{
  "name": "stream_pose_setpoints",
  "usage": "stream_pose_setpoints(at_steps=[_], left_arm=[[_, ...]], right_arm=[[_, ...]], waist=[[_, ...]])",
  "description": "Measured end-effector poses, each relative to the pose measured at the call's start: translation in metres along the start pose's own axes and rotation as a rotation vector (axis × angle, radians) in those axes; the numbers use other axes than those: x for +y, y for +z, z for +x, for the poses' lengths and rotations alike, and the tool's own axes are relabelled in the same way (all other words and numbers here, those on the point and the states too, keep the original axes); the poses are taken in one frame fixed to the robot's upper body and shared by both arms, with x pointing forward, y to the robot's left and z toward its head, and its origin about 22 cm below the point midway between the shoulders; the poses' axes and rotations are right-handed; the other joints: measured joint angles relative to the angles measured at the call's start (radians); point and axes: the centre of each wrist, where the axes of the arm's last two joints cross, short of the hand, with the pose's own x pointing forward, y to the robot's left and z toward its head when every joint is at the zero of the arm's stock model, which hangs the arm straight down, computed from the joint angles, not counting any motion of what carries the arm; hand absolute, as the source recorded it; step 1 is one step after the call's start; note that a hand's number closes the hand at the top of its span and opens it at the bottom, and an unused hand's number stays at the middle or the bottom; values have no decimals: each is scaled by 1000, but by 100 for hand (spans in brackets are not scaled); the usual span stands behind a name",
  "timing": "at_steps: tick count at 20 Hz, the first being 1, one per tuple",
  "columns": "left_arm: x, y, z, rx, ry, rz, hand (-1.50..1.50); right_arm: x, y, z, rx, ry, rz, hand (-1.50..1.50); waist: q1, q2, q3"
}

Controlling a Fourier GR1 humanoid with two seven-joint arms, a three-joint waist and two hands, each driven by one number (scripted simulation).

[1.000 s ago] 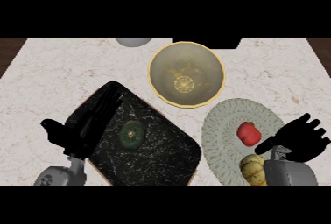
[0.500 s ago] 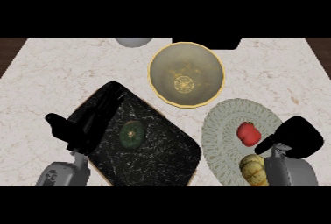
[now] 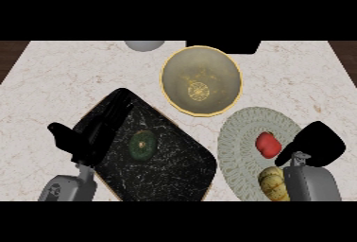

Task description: Pick the bell pepper from the placemat and place it in the bowl

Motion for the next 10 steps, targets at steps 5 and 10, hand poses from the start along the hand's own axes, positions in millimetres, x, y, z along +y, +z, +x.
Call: stream_pose_setpoints(at_steps=[5,10], left_arm=[[-6,0,-1,0,-2,-5,0],[-17,-6,2,-5,-7,-78,0]], right_arm=[[0,24,11,-128,69,-50,150],[-2,89,36,-696,194,-21,150]], waist=[[2,0,-1],[82,3,-9]])
